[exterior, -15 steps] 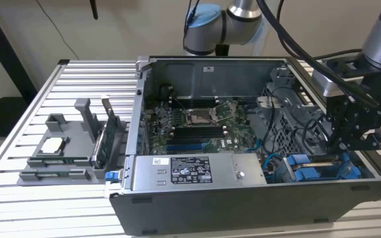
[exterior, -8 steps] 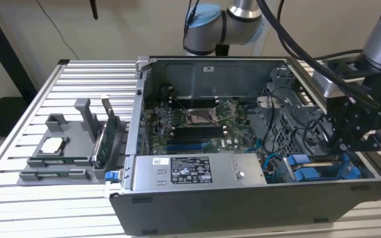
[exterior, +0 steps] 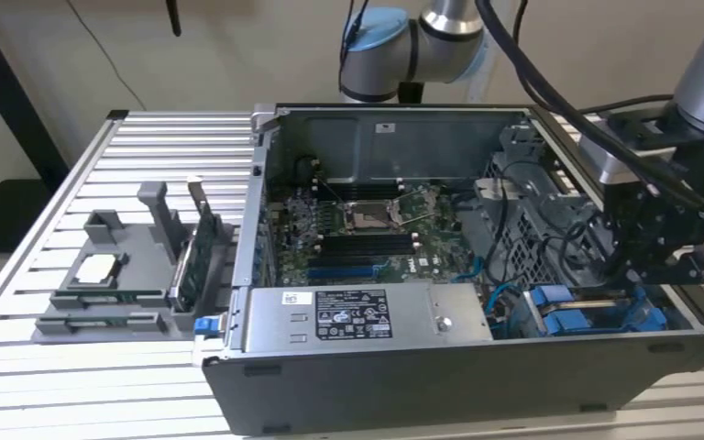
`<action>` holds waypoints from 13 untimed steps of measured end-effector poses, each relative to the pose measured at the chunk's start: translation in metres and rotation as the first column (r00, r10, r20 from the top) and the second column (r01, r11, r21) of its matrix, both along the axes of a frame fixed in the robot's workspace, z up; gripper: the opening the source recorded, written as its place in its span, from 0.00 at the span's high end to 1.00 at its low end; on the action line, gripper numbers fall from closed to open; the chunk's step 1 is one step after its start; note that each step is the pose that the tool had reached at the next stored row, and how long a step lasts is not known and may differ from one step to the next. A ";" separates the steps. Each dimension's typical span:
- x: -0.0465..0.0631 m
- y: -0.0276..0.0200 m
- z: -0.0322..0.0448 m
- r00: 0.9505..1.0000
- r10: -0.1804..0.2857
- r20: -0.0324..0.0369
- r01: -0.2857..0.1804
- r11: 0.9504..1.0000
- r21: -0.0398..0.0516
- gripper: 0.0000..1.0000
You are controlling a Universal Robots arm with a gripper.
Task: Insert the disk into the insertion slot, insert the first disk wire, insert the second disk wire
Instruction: 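Insert the first disk wire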
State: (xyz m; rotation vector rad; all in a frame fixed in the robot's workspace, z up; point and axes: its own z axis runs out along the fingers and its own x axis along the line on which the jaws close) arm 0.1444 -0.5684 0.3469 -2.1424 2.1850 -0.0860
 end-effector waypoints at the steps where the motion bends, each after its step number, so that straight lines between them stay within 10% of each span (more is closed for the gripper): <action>1: 0.000 0.0001 -0.0004 1.000 -0.002 -0.007 0.002 1.000 0.000 0.81; 3: 0.000 0.0005 -0.0015 1.000 -0.007 -0.017 0.007 1.000 0.000 0.81; 13: 0.004 0.0040 -0.0053 1.000 -0.008 -0.020 0.008 1.000 0.000 0.81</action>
